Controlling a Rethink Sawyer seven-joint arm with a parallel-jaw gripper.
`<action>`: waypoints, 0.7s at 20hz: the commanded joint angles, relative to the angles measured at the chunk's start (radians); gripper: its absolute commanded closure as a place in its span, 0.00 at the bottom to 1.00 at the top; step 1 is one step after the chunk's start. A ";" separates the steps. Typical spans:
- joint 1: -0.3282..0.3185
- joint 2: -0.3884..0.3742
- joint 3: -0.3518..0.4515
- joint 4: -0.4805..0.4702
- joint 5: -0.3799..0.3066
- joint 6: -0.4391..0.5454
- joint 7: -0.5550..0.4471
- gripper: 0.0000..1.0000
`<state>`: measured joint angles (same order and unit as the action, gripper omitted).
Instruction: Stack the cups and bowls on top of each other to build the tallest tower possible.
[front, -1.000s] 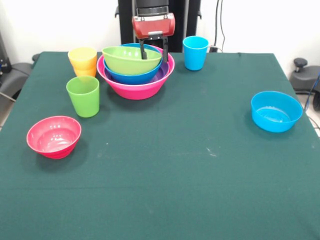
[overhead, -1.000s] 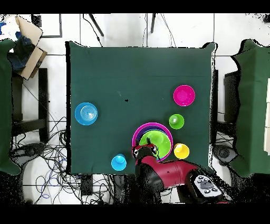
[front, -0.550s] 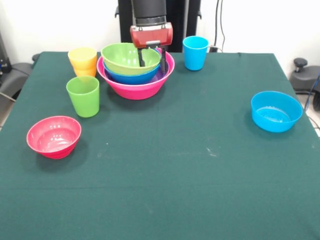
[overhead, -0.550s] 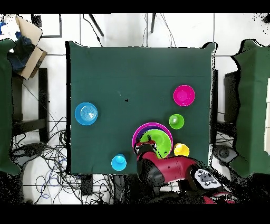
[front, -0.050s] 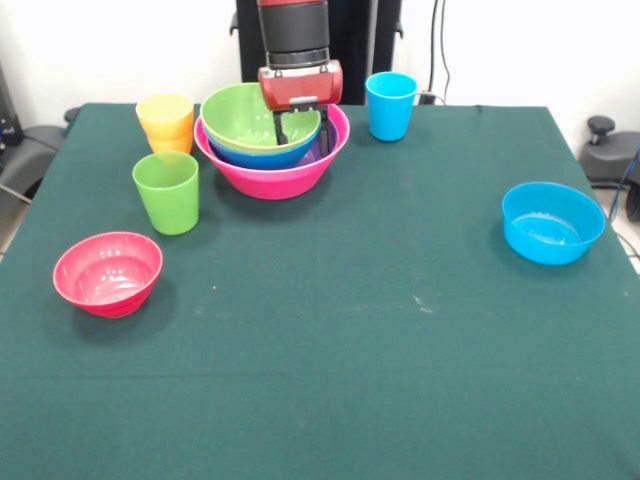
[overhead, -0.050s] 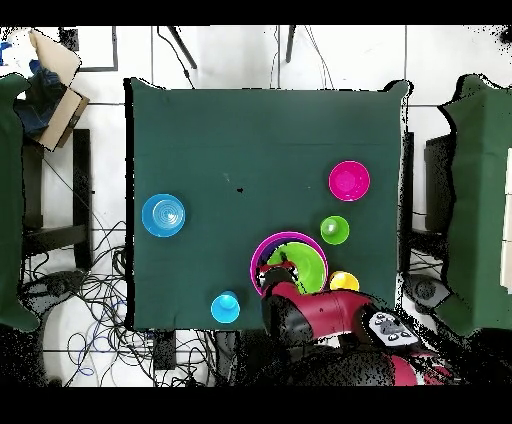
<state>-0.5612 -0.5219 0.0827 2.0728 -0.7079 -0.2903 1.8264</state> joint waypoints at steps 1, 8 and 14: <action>0.020 0.003 0.099 -0.110 0.066 0.124 0.115 0.00; 0.035 -0.142 0.099 -0.030 0.100 0.169 0.115 0.00; -0.054 -0.413 0.239 0.111 0.208 0.417 0.043 0.00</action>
<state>-0.5791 -0.7186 0.1395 2.1201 -0.5985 -0.1412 1.8264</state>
